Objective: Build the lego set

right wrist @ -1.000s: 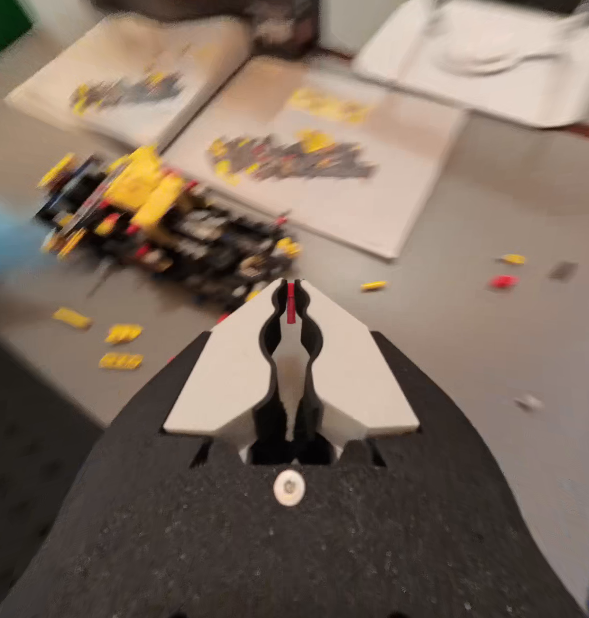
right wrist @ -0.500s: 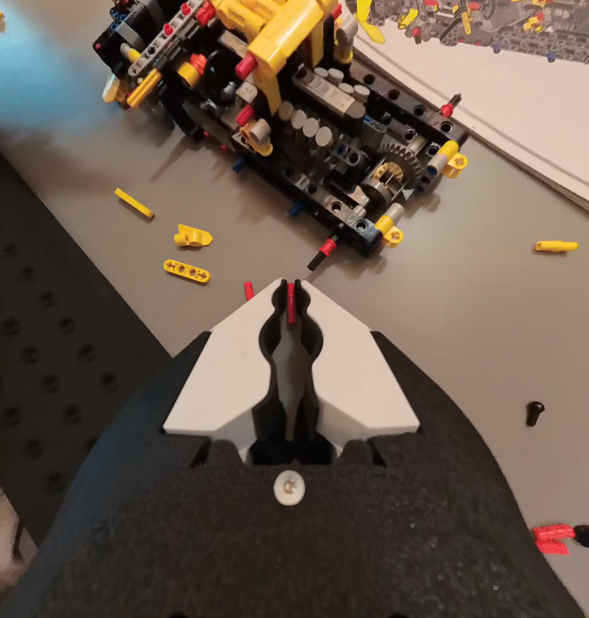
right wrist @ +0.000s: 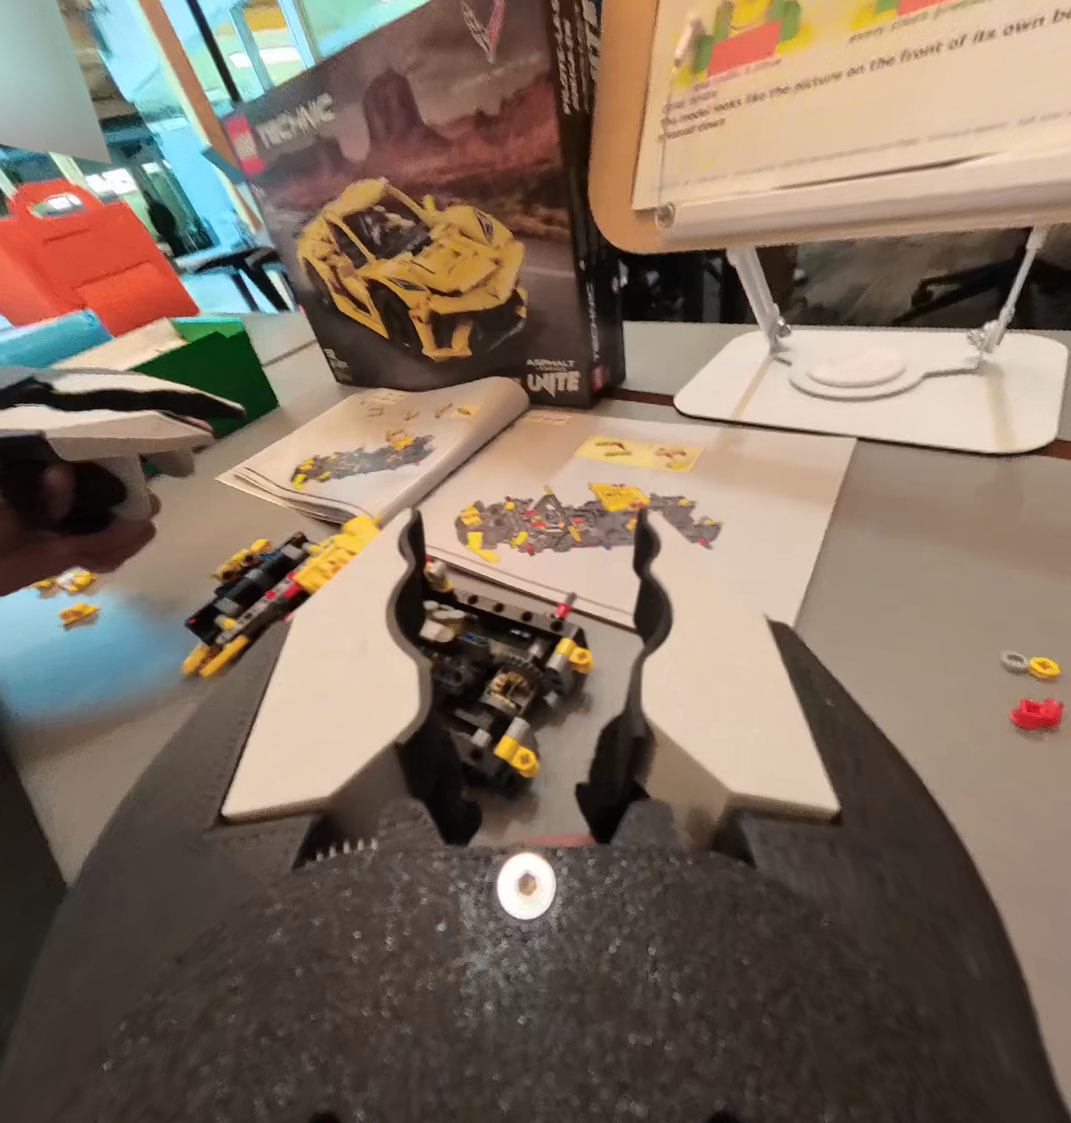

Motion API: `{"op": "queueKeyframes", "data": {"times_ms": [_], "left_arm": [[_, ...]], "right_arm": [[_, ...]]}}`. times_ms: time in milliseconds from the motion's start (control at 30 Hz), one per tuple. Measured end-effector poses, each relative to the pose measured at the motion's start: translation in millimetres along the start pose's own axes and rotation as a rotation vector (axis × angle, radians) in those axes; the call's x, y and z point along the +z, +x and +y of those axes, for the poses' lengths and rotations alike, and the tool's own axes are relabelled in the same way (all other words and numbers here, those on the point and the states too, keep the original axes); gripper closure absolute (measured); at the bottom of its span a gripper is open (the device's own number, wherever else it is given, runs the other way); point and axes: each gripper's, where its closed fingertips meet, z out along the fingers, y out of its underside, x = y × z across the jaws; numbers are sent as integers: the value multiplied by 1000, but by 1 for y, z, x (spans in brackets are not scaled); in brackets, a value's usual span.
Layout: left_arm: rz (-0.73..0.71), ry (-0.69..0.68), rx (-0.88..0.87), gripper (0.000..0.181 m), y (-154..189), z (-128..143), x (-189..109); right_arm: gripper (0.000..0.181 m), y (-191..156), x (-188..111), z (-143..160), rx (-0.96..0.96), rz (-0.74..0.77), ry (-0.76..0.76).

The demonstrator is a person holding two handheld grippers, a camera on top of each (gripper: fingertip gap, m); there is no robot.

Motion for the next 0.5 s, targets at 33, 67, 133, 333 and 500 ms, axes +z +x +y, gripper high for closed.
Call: {"op": "queueKeyframes", "data": {"times_ms": [33,67,133,333,500], "left_arm": [[-24,-5,14,153,-5,1,0],[-46,-9,23,153,-9,2,0],[-80,-12,15,153,-13,2,0],[-99,-69,-93,153,-13,12,5],[-108,-89,-101,153,-12,17,9]], "right_arm": [[114,4,-1,2,-9,12,-16],[117,6,-4,2,-13,26,-10],[122,12,-9,4,-16,64,-8],[130,15,-18,25,-76,138,-103],[139,21,-21,34,-204,215,-170]]}}
